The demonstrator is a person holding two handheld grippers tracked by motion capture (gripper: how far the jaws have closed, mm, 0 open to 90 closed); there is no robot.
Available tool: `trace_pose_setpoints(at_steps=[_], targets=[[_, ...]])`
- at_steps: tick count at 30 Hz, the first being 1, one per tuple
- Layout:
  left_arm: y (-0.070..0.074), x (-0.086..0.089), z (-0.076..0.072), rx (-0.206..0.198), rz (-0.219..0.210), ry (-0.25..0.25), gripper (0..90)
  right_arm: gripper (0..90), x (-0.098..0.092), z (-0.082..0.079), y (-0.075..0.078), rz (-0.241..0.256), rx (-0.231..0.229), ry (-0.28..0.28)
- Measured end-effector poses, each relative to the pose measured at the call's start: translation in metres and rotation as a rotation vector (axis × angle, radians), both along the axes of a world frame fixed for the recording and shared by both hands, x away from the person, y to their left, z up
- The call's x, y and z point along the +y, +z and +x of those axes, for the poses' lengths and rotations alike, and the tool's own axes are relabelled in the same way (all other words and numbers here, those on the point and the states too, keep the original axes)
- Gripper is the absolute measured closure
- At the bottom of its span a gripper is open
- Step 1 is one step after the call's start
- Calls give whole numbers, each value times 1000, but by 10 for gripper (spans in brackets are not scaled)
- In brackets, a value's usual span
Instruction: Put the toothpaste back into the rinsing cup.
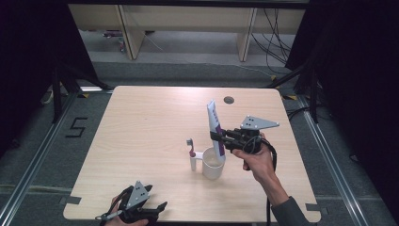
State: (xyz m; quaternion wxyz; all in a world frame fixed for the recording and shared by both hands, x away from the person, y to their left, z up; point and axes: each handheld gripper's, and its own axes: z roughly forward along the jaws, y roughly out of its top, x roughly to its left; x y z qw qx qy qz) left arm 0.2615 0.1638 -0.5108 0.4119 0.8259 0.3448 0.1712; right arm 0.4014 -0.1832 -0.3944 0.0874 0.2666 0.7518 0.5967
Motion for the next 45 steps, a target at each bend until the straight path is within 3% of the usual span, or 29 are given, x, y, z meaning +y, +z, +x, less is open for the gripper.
trace_pose_setpoints(at_steps=[4, 5, 12, 14, 16, 17, 20, 21, 22, 23, 29, 32, 34, 35, 38, 39, 40, 42, 45], targets=[[1, 0, 1, -16, -3, -3, 223, 764, 5, 1, -7, -5, 11, 2], [2, 1, 0, -10, 12, -3, 223, 764, 6, 3, -11, -7, 26, 3], [1, 0, 0, -11, 1, -8, 223, 764, 11, 0, -21, -25, 23, 18], [1, 0, 0, -13, 15, -9, 223, 764, 11, 2, -25, -31, -12, 28], [1, 0, -1, -5, 0, -6, 223, 764, 12, -2, -29, -22, 47, 22], [1, 0, -1, -4, 1, -4, 223, 764, 13, -2, -32, -39, 26, 19], [1, 0, -1, -5, 13, -12, 223, 764, 13, 0, -35, -42, 26, 28], [1, -1, -2, -5, 0, -5, 223, 764, 14, 0, -38, -51, 0, 17], [1, -1, -2, -5, 0, -5, 223, 764, 14, 0, -38, -51, 0, 17], [1, -1, -1, -7, 1, -8, 223, 764, 15, -4, -40, -47, 41, 25], [1, -1, -1, -8, 2, -6, 223, 763, 13, -3, -45, -68, 11, 30], [1, -1, -2, -5, 1, -8, 223, 763, 14, -4, -47, -65, 28, 28], [1, -1, -1, -6, 0, -7, 223, 763, 13, -3, -49, -72, 8, 28], [1, -1, -1, -6, 5, -10, 223, 763, 13, -6, -51, -69, 32, 21], [1, -1, -1, -7, -1, -6, 223, 763, 12, -4, -53, -76, 4, 23], [1, -1, -1, -7, -1, -6, 223, 763, 12, -4, -53, -76, 4, 23], [1, -1, -1, -8, 14, -14, 223, 763, 11, -7, -53, -88, 53, 15], [1, -1, -2, -5, 3, -10, 223, 763, 12, -5, -55, -88, 23, 23], [1, -1, -1, -5, 13, -14, 223, 762, 14, -6, -58, -108, 36, 47]])
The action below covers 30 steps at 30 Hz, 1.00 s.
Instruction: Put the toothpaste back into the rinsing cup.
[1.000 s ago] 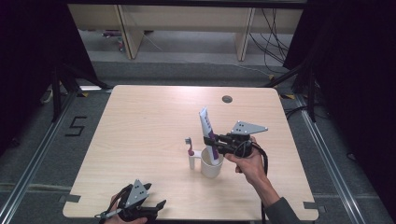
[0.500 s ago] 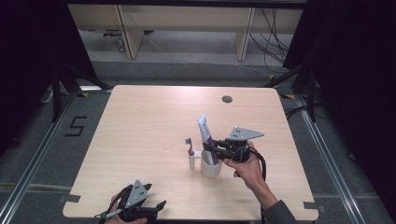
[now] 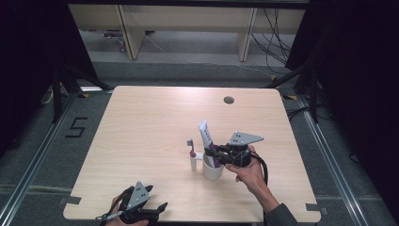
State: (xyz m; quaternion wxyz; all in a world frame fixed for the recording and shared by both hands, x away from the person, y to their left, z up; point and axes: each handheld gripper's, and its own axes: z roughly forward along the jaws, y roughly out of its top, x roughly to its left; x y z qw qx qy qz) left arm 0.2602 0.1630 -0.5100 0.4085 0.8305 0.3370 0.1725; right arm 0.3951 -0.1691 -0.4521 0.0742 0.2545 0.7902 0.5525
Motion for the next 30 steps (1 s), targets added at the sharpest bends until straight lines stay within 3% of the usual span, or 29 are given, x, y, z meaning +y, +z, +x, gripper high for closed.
trace_pose_setpoints(at_steps=[2, 4, 5, 8, 9, 10, 11, 13, 15, 20, 29, 30], targets=[[0, 0, 0, 2, 1, -2, 223, 762, 1, -2, -1, 2, 12, -14], [-1, 0, 1, -6, 5, 1, 223, 761, 2, -1, -3, -10, -14, -1], [-1, 0, 0, 2, -2, 0, 223, 761, 2, -1, -3, -23, 1, 3], [-1, 0, 1, 5, -10, 7, 223, 760, 2, -1, -4, -49, -35, 0], [-1, 0, 1, 0, -6, 6, 223, 760, 3, -2, -5, -39, -3, 12], [-1, 0, 1, 1, -7, 4, 223, 759, 3, -2, -5, -54, -14, 16], [0, 2, 2, -10, 26, -12, 223, 758, 3, -2, -5, -75, -7, 0], [-1, 1, 1, 0, 5, 1, 223, 756, 4, -4, -7, -64, 17, -4], [-1, 0, 1, 8, -8, 5, 223, 755, 2, -3, -7, -93, -20, -2], [1, 1, 1, 2, 4, -2, 223, 752, 4, -6, -8, -121, -20, 3], [1, 3, 0, -2, 10, 6, 223, 747, 4, -8, -7, -127, -8, 5], [1, 2, 1, -7, -7, 4, 223, 745, 4, -8, -7, -128, -6, 10]])
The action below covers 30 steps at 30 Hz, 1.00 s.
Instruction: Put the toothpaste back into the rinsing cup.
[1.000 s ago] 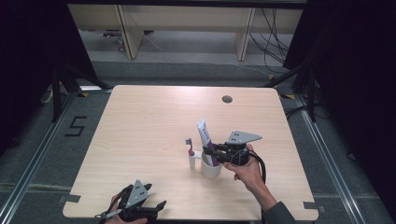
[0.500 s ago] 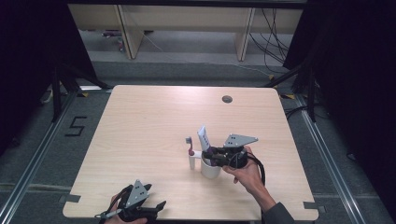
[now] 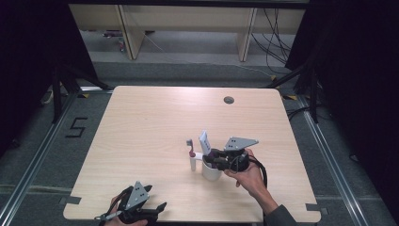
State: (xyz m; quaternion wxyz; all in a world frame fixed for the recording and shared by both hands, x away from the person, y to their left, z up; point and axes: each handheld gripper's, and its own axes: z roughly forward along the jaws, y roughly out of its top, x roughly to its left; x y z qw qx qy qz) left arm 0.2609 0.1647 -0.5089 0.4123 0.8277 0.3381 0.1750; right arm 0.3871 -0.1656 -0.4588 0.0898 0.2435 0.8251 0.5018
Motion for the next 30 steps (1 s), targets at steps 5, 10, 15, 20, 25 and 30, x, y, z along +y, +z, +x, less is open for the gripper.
trace_pose_setpoints(at_steps=[5, 10, 15, 20, 25, 30], targets=[[1, 2, 0, -8, 27, -11, 223, 741, 1, -1, 0, 7, 18, -2], [1, 2, 0, -3, 24, -6, 223, 728, 1, 0, -1, 26, 24, -5], [0, 0, -1, 2, 7, -8, 223, 723, -2, -2, 1, 33, 30, -23], [0, 0, -2, 1, 0, -2, 223, 703, -3, -2, 2, 25, -1, -34], [0, 0, -2, -2, -3, -5, 223, 680, -6, -4, 3, 37, 21, -35], [2, 2, -1, -9, 25, -10, 223, 638, -8, -5, 4, 65, 19, -54]])
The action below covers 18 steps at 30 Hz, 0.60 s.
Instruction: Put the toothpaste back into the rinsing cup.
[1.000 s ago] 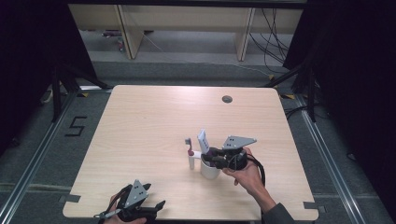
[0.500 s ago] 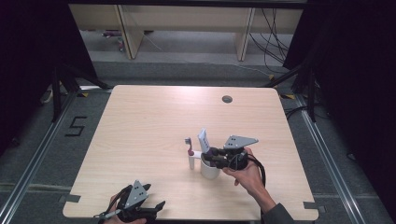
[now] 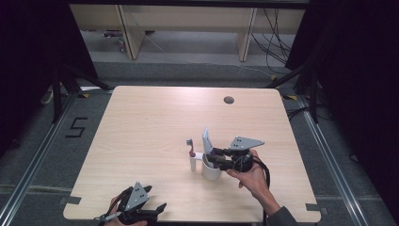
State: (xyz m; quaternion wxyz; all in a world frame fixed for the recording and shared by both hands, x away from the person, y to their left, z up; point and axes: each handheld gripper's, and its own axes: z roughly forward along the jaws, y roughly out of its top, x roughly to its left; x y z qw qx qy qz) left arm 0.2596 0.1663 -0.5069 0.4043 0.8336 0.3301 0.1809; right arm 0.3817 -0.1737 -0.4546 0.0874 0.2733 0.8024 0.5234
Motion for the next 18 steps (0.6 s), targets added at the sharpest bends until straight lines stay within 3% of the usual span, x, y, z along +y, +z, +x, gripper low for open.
trace_pose_setpoints(at_steps=[3, 4, 7, 8, 11, 14, 18], targets=[[-2, -3, -1, 3, -35, 12, 223, 631, -3, 1, 1, -21, -23, -10], [-1, -1, -1, 5, -1, -1, 223, 618, -3, -1, 1, -2, 3, -11], [-1, -2, -1, 3, -21, 2, 223, 618, -5, 0, 2, -7, -30, -3], [-1, -1, 0, -7, 0, -10, 223, 616, -5, -2, 2, -4, -17, -21], [-1, -2, -1, 3, -22, 5, 223, 614, -6, -2, 3, -12, -18, -2], [-1, -1, 0, -3, -12, -4, 223, 609, -7, -5, 4, -10, 0, -29], [0, -2, -1, 3, -12, -1, 223, 604, -10, -4, 4, -4, -22, -27]])
